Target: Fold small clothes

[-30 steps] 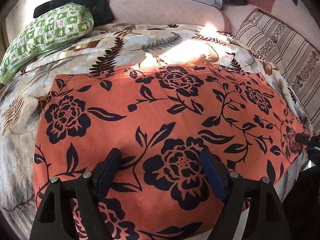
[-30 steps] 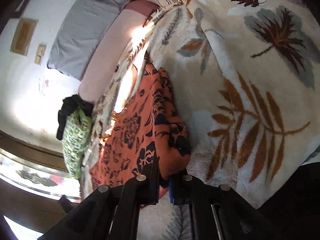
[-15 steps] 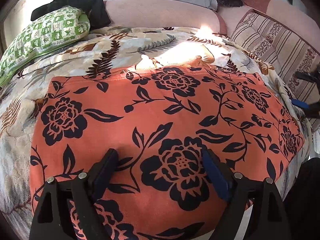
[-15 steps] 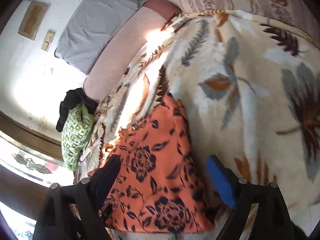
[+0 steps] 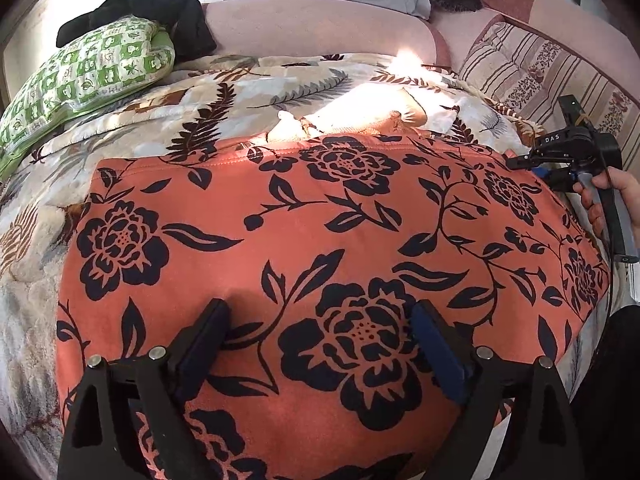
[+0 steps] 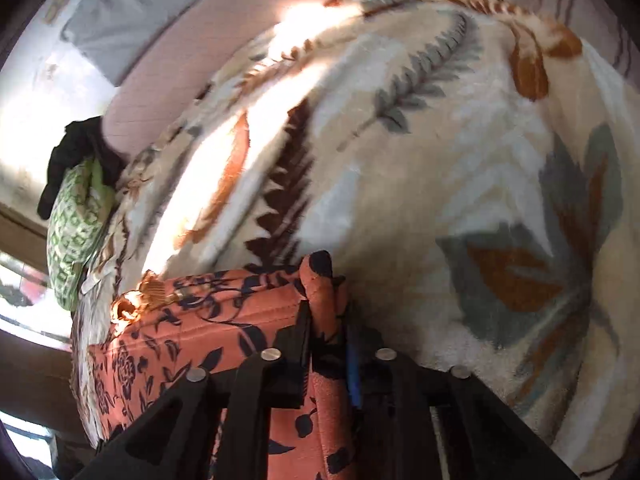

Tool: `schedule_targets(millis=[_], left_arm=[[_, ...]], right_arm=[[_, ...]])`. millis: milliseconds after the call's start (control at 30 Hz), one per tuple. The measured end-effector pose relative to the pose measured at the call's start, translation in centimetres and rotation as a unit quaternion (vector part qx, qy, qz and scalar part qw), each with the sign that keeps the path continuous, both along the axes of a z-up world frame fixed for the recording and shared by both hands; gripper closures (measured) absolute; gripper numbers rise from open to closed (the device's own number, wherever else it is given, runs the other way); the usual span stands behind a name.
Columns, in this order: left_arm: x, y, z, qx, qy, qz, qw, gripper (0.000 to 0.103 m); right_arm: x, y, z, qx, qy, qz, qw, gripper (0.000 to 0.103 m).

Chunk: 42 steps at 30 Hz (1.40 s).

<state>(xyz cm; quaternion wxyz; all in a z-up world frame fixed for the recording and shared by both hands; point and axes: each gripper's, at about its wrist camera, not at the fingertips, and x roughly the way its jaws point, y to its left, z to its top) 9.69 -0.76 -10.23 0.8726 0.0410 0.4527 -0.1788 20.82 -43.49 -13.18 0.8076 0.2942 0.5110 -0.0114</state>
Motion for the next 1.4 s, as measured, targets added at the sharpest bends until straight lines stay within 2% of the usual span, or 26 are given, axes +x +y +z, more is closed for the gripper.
schedule_targets(millis=[33, 67, 133, 200, 300, 367, 467, 567, 633, 767, 833, 867, 900, 933, 967, 1000, 1100, 1133, 1167, 1200, 1267, 1333, 1367, 1400], left_arm=[[-0.1, 0.4, 0.5, -0.007, 0.005, 0.000, 1.0000, 0.011], [-0.3, 1.1, 1.1, -0.019, 0.004, 0.008, 0.9998, 0.011], [-1.0, 3.2, 2.2, -0.040, -0.007, 0.037, 0.9985, 0.011], [-2.1, 5.8, 3.4, -0.060, -0.017, 0.071, 0.9956, 0.011], [-4.4, 10.2, 4.8, -0.094, -0.025, 0.127, 0.9872, 0.011], [-5.9, 13.1, 4.9, -0.124, -0.021, 0.161, 0.9789, 0.011], [-7.1, 16.3, 3.7, -0.169, 0.013, 0.192, 0.9667, 0.011], [-7.2, 17.4, 2.5, -0.200, 0.039, 0.202, 0.9579, 0.011], [-7.0, 17.4, 2.0, -0.218, 0.047, 0.200, 0.9539, 0.011], [-6.2, 16.8, 0.5, -0.221, 0.083, 0.197, 0.9515, 0.012], [-6.0, 17.0, -0.3, -0.227, 0.101, 0.203, 0.9471, 0.025], [-6.1, 17.1, -0.3, -0.223, 0.099, 0.205, 0.9479, 0.032], [-6.0, 17.2, -0.3, -0.214, 0.102, 0.203, 0.9500, 0.063], [-5.7, 17.2, -0.7, -0.210, 0.117, 0.197, 0.9505, 0.090], [-5.6, 17.5, -1.0, -0.214, 0.132, 0.196, 0.9478, 0.090], [-5.7, 17.6, -0.8, -0.211, 0.128, 0.200, 0.9482, 0.090], [-6.4, 16.4, 1.6, -0.157, 0.073, 0.183, 0.9678, 0.090], [-6.3, 16.1, 1.7, -0.142, 0.066, 0.178, 0.9716, 0.090], [-5.9, 15.9, 0.7, -0.128, 0.079, 0.180, 0.9722, 0.088], [-5.2, 16.0, -1.1, -0.119, 0.117, 0.182, 0.9691, 0.082], [-4.9, 16.5, -1.1, -0.134, 0.112, 0.171, 0.9697, 0.082], [-4.5, 16.7, 0.5, -0.135, 0.114, 0.162, 0.9709, 0.063], [-4.2, 17.0, 1.6, -0.133, 0.097, 0.163, 0.9728, 0.048], [-3.7, 17.2, 2.7, -0.131, 0.073, 0.162, 0.9754, 0.039]], right_arm=[[-0.4, -0.1, 0.3, 0.006, -0.011, -0.012, 1.000, 0.074], [-1.1, 0.3, 1.2, -0.012, -0.018, -0.019, 1.000, 0.053], [-2.8, 1.4, 3.7, -0.064, -0.044, -0.018, 0.997, 0.025], [-5.1, 2.2, 6.4, -0.073, -0.084, -0.013, 0.994, 0.025], [-9.0, 4.6, 8.7, 0.014, -0.118, 0.029, 0.993, 0.025], [-11.4, 7.0, 8.9, 0.064, -0.122, 0.066, 0.988, 0.025], [-13.7, 10.3, 7.2, 0.099, -0.108, 0.104, 0.984, 0.025], [-14.3, 11.5, 4.4, 0.077, -0.072, 0.095, 0.990, 0.025], [-14.4, 11.3, 2.4, 0.086, -0.045, 0.089, 0.991, 0.024], [-14.4, 10.6, 1.8, 0.112, -0.049, 0.079, 0.989, 0.024], [-14.4, 10.4, 1.6, 0.120, -0.046, 0.079, 0.989, 0.024], [-14.3, 10.4, 1.6, 0.121, -0.046, 0.079, 0.988, 0.024], [-14.3, 10.5, 1.6, 0.120, -0.047, 0.081, 0.988, 0.024], [-14.3, 10.5, 1.5, 0.118, -0.048, 0.083, 0.988, 0.024], [-14.3, 10.5, 1.4, 0.117, -0.048, 0.085, 0.988, 0.024], [-14.3, 10.6, 1.4, 0.115, -0.049, 0.086, 0.988, 0.024], [-14.3, 10.4, 1.3, 0.113, -0.051, 0.090, 0.988, 0.024], [-14.4, 10.4, 1.3, 0.113, -0.052, 0.092, 0.988, 0.024], [-14.4, 10.3, 1.2, 0.114, -0.053, 0.093, 0.988, 0.024], [-14.4, 10.3, 1.1, 0.116, -0.054, 0.094, 0.987, 0.024], [-14.4, 10.1, 1.0, 0.121, -0.054, 0.092, 0.987, 0.024], [-14.5, 10.0, 0.9, 0.125, -0.053, 0.093, 0.986, 0.024], [-14.5, 9.8, 0.9, 0.128, -0.054, 0.094, 0.986, 0.024], [-14.5, 9.7, 0.9, 0.130, -0.055, 0.095, 0.985, 0.024]])
